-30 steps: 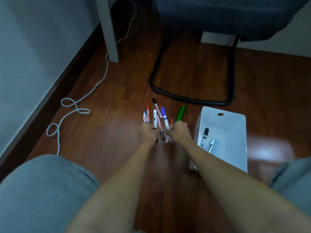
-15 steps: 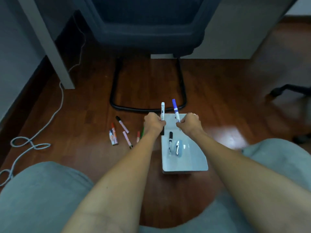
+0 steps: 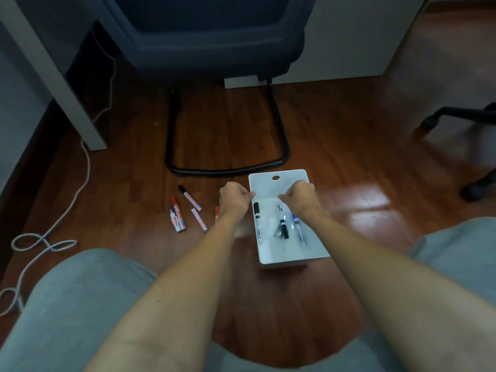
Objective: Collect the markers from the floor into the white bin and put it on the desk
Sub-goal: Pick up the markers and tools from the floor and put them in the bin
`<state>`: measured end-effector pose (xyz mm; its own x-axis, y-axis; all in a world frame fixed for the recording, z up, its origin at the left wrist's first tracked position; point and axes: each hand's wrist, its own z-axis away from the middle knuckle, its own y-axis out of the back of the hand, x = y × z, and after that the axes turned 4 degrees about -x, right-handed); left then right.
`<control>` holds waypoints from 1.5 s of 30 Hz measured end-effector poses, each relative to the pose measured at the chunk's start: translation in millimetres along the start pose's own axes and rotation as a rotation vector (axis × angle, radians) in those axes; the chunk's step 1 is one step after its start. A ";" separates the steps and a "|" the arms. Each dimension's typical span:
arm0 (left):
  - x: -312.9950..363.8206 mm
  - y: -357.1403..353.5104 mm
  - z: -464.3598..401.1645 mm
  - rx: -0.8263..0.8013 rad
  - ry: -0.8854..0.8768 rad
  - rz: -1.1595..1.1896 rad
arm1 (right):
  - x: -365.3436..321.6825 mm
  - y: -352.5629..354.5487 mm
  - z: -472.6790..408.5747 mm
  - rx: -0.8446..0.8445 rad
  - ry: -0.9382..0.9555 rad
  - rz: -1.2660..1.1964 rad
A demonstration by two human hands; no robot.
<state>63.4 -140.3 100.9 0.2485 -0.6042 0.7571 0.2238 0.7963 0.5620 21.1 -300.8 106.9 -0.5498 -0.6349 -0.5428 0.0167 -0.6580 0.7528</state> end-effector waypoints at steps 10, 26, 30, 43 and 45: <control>-66.3 75.8 -37.3 0.165 0.140 0.023 | -86.4 -67.9 -0.7 -0.123 0.212 -0.090; -175.5 16.3 -59.4 0.166 0.265 0.006 | -63.5 -197.3 -8.6 -0.284 0.021 -0.096; -183.2 8.5 -55.2 0.210 0.301 0.067 | -61.0 -210.1 -10.0 -0.277 0.022 -0.062; -150.1 12.7 -43.1 0.125 0.298 0.015 | -68.2 -165.1 -0.9 -0.245 0.067 -0.027; -155.0 -12.3 -40.8 0.085 0.296 0.013 | -51.2 -170.0 -4.5 -0.239 0.044 0.022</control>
<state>60.5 -57.6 -36.9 0.5177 -0.5667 0.6410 0.1425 0.7958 0.5885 50.2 -158.3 5.1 -0.5102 -0.6636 -0.5471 0.2283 -0.7178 0.6578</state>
